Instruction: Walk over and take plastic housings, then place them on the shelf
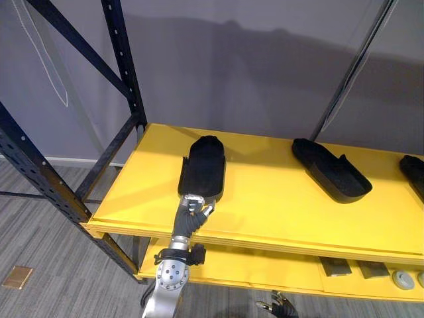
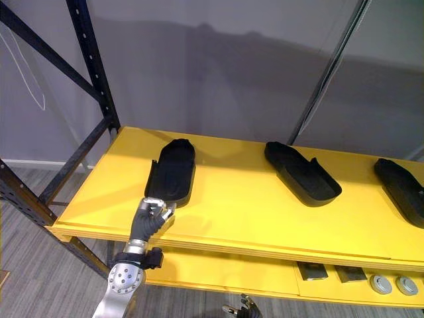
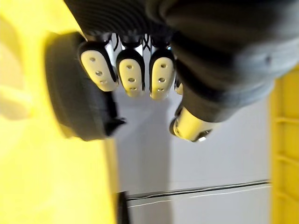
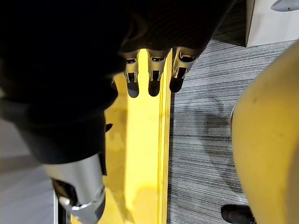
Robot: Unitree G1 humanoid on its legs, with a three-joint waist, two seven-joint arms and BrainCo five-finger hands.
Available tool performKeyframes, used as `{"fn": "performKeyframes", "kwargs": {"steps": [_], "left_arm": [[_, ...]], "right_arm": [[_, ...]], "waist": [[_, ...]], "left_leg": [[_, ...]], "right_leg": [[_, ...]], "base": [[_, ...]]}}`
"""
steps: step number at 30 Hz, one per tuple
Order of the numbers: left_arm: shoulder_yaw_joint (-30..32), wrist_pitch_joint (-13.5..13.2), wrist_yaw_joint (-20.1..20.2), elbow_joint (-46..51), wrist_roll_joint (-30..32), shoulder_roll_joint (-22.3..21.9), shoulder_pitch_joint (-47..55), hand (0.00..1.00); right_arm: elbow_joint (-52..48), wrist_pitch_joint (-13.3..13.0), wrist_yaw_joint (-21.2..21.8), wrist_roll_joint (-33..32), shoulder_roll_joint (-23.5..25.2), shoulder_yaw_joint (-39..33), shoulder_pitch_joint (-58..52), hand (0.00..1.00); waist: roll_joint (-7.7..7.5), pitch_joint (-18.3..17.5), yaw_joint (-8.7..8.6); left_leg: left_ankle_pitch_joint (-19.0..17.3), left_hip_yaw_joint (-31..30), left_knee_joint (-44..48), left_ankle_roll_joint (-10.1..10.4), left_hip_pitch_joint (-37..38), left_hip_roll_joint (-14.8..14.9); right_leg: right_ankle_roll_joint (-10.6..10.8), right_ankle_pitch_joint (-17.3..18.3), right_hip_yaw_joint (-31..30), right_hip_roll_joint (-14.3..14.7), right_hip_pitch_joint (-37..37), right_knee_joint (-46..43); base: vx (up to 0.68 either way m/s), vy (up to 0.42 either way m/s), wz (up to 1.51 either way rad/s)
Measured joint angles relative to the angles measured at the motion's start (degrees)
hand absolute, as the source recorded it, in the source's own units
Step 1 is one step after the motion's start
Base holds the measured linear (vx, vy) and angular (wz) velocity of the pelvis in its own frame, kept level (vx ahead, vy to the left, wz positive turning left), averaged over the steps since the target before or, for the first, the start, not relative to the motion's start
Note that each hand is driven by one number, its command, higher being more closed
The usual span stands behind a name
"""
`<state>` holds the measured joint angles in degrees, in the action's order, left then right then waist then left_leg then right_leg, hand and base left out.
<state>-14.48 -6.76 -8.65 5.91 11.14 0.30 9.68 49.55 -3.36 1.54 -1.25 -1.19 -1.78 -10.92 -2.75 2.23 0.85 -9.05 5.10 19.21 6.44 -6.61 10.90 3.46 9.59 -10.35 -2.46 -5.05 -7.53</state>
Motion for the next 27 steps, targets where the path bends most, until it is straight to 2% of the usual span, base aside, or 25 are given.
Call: {"fn": "performKeyframes", "kwargs": {"steps": [3, 7, 9, 17, 21, 24, 27], "left_arm": [[0.57, 1.61, -0.07, -7.60, 1.19, -0.07, -1.07, 1.00], [2.33, 1.92, -0.37, -12.12, 1.71, 0.05, -4.20, 1.00], [4.21, 2.34, -1.01, -15.97, 2.09, 0.31, -7.70, 1.00], [6.16, 3.08, -2.46, -21.29, 2.10, 0.99, -14.56, 1.00], [6.16, 3.07, -3.44, -24.44, 2.11, 1.82, -18.13, 1.00], [6.18, 3.20, -3.60, -26.39, 2.63, 2.70, -20.39, 1.00], [6.25, 3.88, -3.81, -28.26, 2.68, 2.81, -22.54, 1.00]], "right_arm": [[-0.19, 0.01, -0.37, -0.01, -0.14, 0.00, -0.36, 0.00], [-0.40, 0.03, -0.42, 0.05, -0.25, 0.00, -0.67, 0.00], [-0.44, 0.02, -0.39, 0.06, -0.29, -0.09, -0.72, 0.00], [-0.33, 0.02, -0.25, 1.12, -0.43, -0.25, -0.07, 0.00], [0.71, 0.02, -0.20, 1.34, -0.66, -0.18, 0.71, 0.00], [1.02, 0.02, -0.08, 1.36, -0.69, 0.22, 1.37, 0.00], [1.12, 0.02, 0.15, 1.36, -0.70, 0.22, 1.56, 0.00]], "waist": [[0.58, -0.59, -0.08], [0.77, -0.96, 0.01], [0.92, -1.71, -0.61], [0.92, -2.06, -1.98], [0.91, -2.02, -2.18], [0.83, -1.97, -3.40], [0.70, -1.79, -3.55]], "left_leg": [[0.08, 0.21, -0.48, 0.06, 0.41, 0.01], [1.35, 1.07, -3.19, 0.48, 1.94, -0.03], [2.73, 1.50, -5.49, 0.76, 2.24, -0.05], [5.28, 3.11, -10.78, 1.26, 4.00, 0.02], [7.23, 4.56, -14.95, 1.19, 5.89, 0.08], [8.43, 4.62, -16.51, 1.15, 6.12, 0.02], [9.99, 5.10, -18.52, 1.06, 6.58, -0.03]], "right_leg": [[0.23, 0.14, 0.03, -0.06, 0.07, -0.30], [0.27, 0.16, -0.19, -0.16, 0.57, -0.40], [0.30, 0.12, -0.44, -0.07, 1.62, -0.42], [0.23, -0.40, -1.81, 0.40, 2.53, 0.16], [0.11, -1.66, -3.07, 0.74, 3.03, 0.97], [0.06, -2.20, -3.05, 0.84, 3.48, 1.06], [-0.13, -2.99, -3.18, 0.98, 4.10, 1.14]], "base": [[-0.01, 0.004, -0.01], [-0.04, -0.012, -0.05], [-0.03, -0.038, -0.07], [0.03, -0.020, -0.08], [0.00, 0.004, -0.14], [-0.05, 0.010, -0.03], [-0.10, 0.019, -0.06]]}}
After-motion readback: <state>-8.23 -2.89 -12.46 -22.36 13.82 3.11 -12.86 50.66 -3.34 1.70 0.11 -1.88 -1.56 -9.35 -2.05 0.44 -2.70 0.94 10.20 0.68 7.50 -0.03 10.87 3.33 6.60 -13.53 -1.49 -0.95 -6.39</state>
